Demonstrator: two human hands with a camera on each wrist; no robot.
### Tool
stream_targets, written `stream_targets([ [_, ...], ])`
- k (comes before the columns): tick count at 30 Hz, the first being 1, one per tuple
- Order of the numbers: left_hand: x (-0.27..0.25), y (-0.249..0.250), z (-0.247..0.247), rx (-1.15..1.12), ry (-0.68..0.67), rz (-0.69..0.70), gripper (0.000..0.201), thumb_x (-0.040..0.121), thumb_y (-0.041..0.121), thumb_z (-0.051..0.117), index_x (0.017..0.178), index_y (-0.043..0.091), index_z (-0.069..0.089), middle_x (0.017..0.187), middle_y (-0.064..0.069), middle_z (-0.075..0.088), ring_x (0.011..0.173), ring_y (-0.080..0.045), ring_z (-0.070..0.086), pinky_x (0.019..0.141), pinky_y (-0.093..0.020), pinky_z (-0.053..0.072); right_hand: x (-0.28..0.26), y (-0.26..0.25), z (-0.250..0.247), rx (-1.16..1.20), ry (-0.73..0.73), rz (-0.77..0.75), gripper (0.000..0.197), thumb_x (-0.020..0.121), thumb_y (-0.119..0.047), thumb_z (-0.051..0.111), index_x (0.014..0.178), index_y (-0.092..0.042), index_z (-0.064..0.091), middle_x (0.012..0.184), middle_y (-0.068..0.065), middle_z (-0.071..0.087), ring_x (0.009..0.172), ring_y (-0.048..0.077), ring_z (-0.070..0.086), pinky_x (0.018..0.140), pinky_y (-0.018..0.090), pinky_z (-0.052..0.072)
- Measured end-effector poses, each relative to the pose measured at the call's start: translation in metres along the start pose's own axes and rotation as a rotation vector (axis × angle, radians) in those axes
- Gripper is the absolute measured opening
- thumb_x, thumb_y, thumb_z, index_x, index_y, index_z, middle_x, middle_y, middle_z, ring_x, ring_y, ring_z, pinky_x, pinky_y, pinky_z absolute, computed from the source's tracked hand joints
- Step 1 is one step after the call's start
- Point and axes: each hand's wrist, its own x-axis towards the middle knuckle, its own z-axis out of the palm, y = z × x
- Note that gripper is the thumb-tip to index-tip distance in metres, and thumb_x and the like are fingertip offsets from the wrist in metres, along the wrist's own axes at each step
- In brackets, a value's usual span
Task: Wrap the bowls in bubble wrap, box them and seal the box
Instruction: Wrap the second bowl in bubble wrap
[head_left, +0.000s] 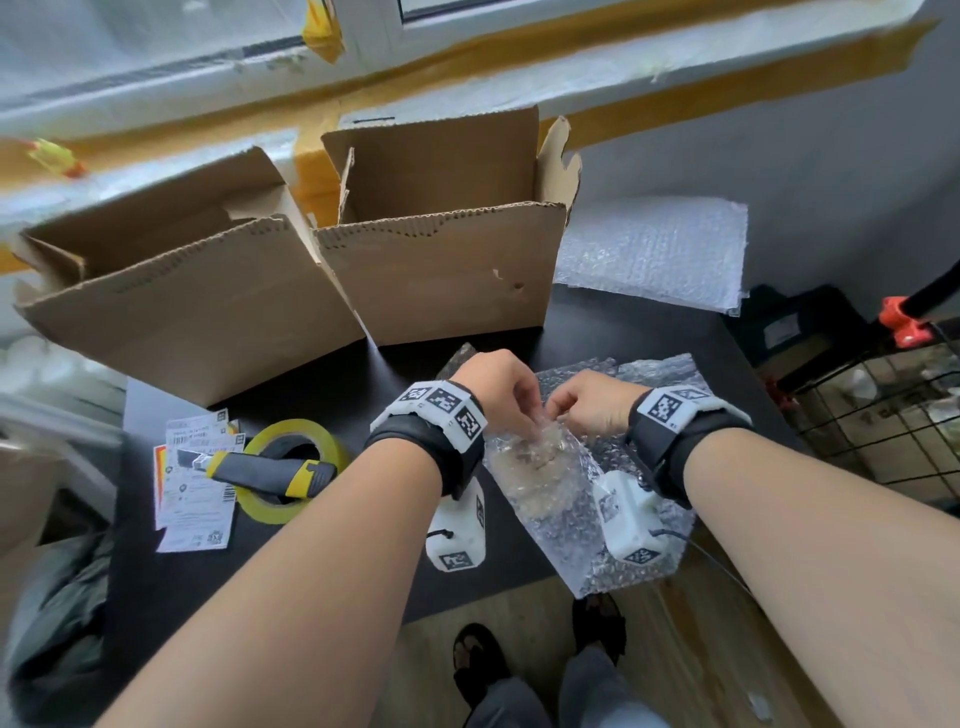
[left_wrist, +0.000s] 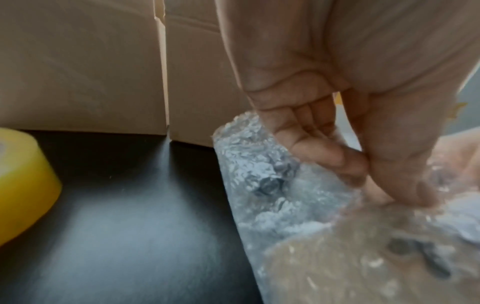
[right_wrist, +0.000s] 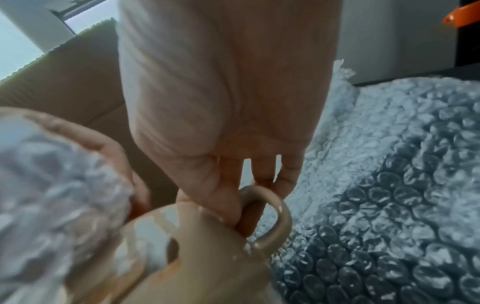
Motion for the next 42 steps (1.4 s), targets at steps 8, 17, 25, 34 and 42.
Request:
stream_targets([
  [8,0.014,0.009,0.012,-0.073,-0.126,-0.142,0.028,0.08,0.024,0.074,0.072,0.019,0.048,0.059,0.004,0.061,0.047,-0.01,0.062,0.043,-0.016,0.042,0.001,0.025,-0.003,0.113,0.183,0.041,0.018,0.074,0.001,0.071,0.075,-0.016,0.065,0.073,0.003,0.066,0.061,0.016,0.062,0.064,0.03,0.053],
  [17,0.029,0.034,0.02,0.017,-0.135,-0.327,0.017,0.074,0.019,0.072,0.071,0.013,0.057,0.077,-0.009,0.073,0.075,-0.027,0.072,0.071,-0.041,0.059,-0.025,0.019,-0.046,0.154,0.296,-0.033,0.008,0.079,-0.015,0.073,0.073,-0.019,0.071,0.07,-0.002,0.067,0.065,0.012,0.06,0.056,0.027,0.05],
  [25,0.042,0.026,0.023,-0.205,-0.281,-0.532,0.016,0.072,0.015,0.073,0.064,0.003,0.066,0.059,-0.011,0.068,0.058,-0.024,0.067,0.072,-0.041,0.059,-0.051,-0.009,-0.034,-0.162,-0.248,0.008,0.052,0.074,-0.025,0.083,0.118,-0.015,0.058,0.105,-0.007,0.058,0.094,0.011,0.058,0.084,0.033,0.055],
  [34,0.03,0.02,0.013,-0.684,-0.284,-0.768,0.03,0.101,0.013,0.043,0.074,0.009,0.054,0.034,0.003,0.043,0.021,-0.005,0.037,0.029,-0.009,0.027,-0.04,0.0,-0.009,-0.307,-0.137,0.038,0.089,0.047,-0.046,0.089,0.119,-0.034,0.039,0.108,-0.008,0.058,0.096,0.016,0.06,0.088,0.043,0.052],
  [42,0.023,0.009,0.016,-0.865,-0.201,-0.794,0.025,0.098,0.01,0.05,0.073,0.008,0.054,0.038,-0.002,0.047,0.025,-0.006,0.041,0.035,-0.011,0.036,-0.03,0.0,-0.013,-0.235,-0.183,0.083,0.081,0.054,-0.039,0.088,0.122,-0.034,0.045,0.114,-0.006,0.058,0.101,0.017,0.059,0.089,0.038,0.053],
])
